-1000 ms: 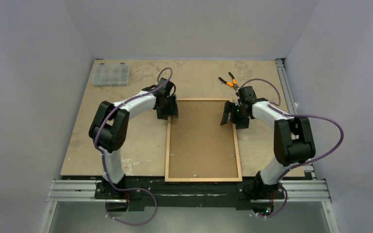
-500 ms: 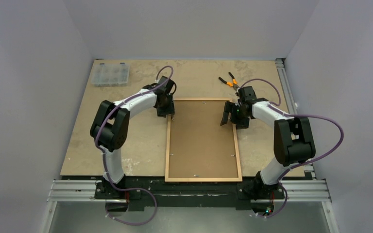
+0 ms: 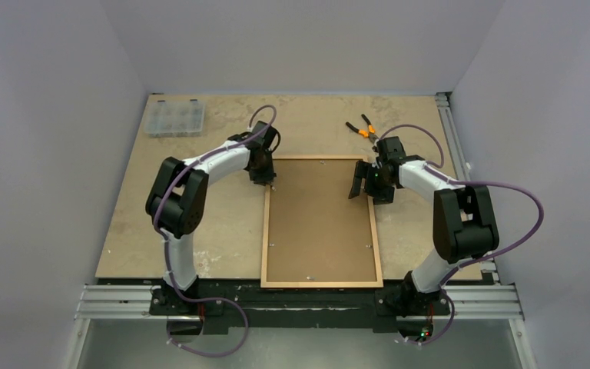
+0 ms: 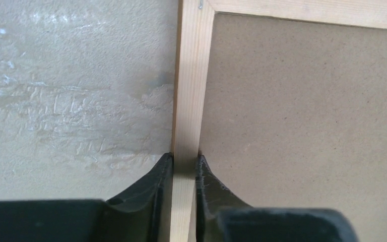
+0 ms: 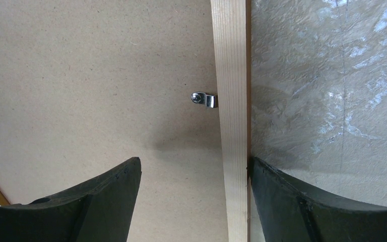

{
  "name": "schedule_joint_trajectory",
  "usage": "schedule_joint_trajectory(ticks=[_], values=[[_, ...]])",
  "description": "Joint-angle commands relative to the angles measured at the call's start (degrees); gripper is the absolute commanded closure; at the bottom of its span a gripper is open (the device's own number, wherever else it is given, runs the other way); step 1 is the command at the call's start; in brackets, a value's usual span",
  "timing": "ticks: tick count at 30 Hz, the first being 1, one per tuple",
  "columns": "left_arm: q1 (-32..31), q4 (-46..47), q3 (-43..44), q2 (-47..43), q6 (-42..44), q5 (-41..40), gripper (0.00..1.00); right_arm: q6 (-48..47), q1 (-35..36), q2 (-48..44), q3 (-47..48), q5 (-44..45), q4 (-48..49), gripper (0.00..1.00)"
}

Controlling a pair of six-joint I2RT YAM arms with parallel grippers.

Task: Put the photo into the frame
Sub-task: Install the photo frame at the center of the board, then adjust the photo frame at the center of the board.

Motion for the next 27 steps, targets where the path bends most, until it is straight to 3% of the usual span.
schedule_joint_trajectory(ticks=[1, 8, 10, 14, 16, 19, 27], values=[[-0.6, -1.1, 0.1, 2.8, 1.1, -1.0, 0.98, -1.0, 0.1, 0.3, -1.3, -1.5, 1.3, 0.23], [-0.7, 0.6, -0.8, 0.7, 0.9, 1.8, 1.0, -1.0, 0.1, -0.1, -1.4, -1.6, 1.1, 0.23], [-0.7, 1.2, -1.2, -0.5, 0.5, 3.4, 0.89, -1.0, 0.2, -0.3, -1.4, -1.8, 1.1, 0.23], [0.2, 4.0, -4.1, -5.4, -1.6, 8.8, 0.47, -0.8, 0.2, -1.0, -1.7, -2.7, 1.1, 0.22], [1.0, 6.2, -7.0, -8.7, -3.3, 11.6, 0.37, -0.7, 0.1, -1.2, -2.0, -2.9, 1.1, 0.22], [1.5, 7.8, -11.2, -13.1, -4.8, 14.0, 0.3, -0.6, 0.1, -1.8, -2.7, -3.1, 1.1, 0.22], [1.3, 14.1, -26.8, -22.6, -9.6, 20.0, 0.27, 0.5, 0.1, -5.1, -6.6, -3.2, 0.5, 0.21]])
